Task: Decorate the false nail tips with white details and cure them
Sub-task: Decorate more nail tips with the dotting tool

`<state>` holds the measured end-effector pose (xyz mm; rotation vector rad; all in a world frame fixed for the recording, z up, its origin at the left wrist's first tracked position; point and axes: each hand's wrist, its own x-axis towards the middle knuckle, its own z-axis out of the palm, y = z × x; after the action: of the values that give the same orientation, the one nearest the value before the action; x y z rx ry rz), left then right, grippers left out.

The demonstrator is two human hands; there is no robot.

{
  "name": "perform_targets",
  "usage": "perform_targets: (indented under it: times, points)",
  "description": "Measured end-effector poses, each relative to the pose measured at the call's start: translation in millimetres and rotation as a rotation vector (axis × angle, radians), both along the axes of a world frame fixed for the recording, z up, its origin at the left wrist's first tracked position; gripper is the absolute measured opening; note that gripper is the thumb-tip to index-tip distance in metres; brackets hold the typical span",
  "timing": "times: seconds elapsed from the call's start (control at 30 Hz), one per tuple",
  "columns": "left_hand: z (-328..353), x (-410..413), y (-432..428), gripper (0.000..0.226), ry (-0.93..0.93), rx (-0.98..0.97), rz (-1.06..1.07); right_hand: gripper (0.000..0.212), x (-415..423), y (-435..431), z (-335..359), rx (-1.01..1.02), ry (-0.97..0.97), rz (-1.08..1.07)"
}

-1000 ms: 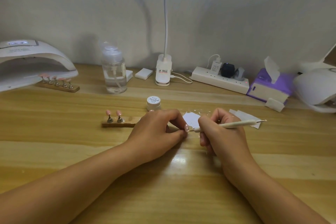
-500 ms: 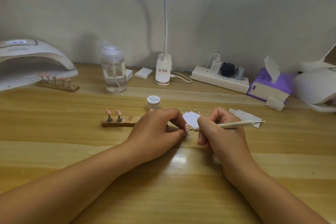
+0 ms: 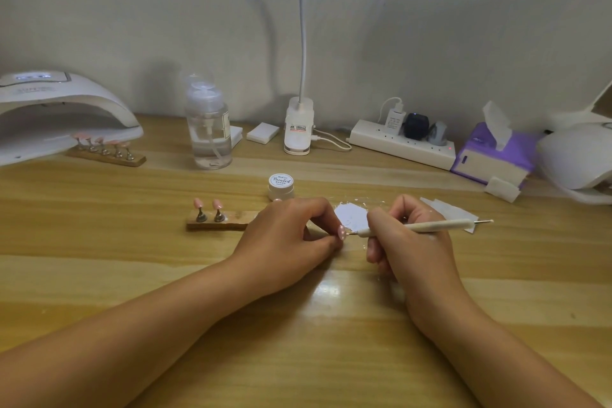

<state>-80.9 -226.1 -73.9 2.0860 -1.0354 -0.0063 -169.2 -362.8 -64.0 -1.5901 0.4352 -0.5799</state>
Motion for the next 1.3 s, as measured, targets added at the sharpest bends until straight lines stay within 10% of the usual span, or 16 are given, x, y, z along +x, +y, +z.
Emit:
perform_targets:
  times: [0.93,1.3]
  points:
    - [-4,1,-1,0.012,-0.009,-0.033,-0.023,0.029,-2,0,3,0.061,-0.163,-0.093]
    - [-5,4,1,0.023,0.002,-0.037,-0.028,0.035,-11,-35,7,-1.152,0.118,-0.131]
